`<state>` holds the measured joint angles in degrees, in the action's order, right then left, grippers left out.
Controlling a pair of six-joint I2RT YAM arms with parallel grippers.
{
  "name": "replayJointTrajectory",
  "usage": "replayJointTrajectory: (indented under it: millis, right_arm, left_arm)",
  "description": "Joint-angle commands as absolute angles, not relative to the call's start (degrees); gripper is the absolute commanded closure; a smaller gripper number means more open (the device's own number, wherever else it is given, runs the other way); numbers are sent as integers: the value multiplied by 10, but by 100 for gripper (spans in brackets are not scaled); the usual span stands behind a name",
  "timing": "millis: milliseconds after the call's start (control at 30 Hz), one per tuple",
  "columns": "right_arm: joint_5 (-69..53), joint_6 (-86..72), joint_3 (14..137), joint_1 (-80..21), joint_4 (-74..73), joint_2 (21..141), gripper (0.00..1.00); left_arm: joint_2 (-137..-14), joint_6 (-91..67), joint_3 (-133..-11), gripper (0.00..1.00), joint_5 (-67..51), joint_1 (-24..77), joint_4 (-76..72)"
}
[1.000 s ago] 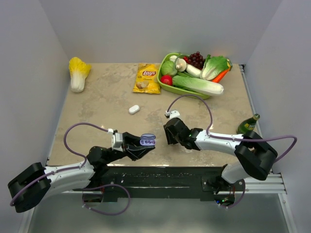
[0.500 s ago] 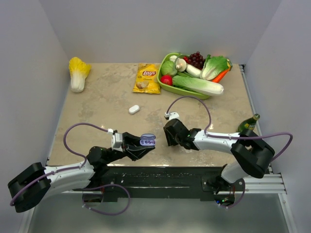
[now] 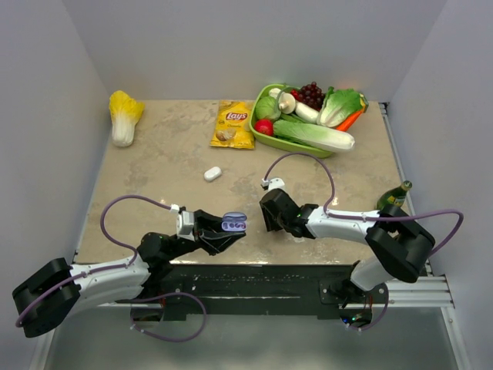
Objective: Insert the wireless bluetooth earbuds into the charging case
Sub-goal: Pick up the earbud from the center of the board.
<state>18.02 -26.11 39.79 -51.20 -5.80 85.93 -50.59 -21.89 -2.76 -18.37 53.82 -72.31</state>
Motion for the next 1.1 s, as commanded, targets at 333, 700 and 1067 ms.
replayJointTrajectory:
  millis: [333,700,1067]
  right_arm:
    - [214,-254,438,-514,-56,892,55]
    - [232,-243,459,-514,-64,902,60]
    - [238,-236,483,-512,-81,923,76]
  left_arm:
    - [-502,-211,54,100,-175,542,-766]
    - [-502,-208,55,100,-172,542,-766]
    - [-498,-209,61,100,-173,542,-768]
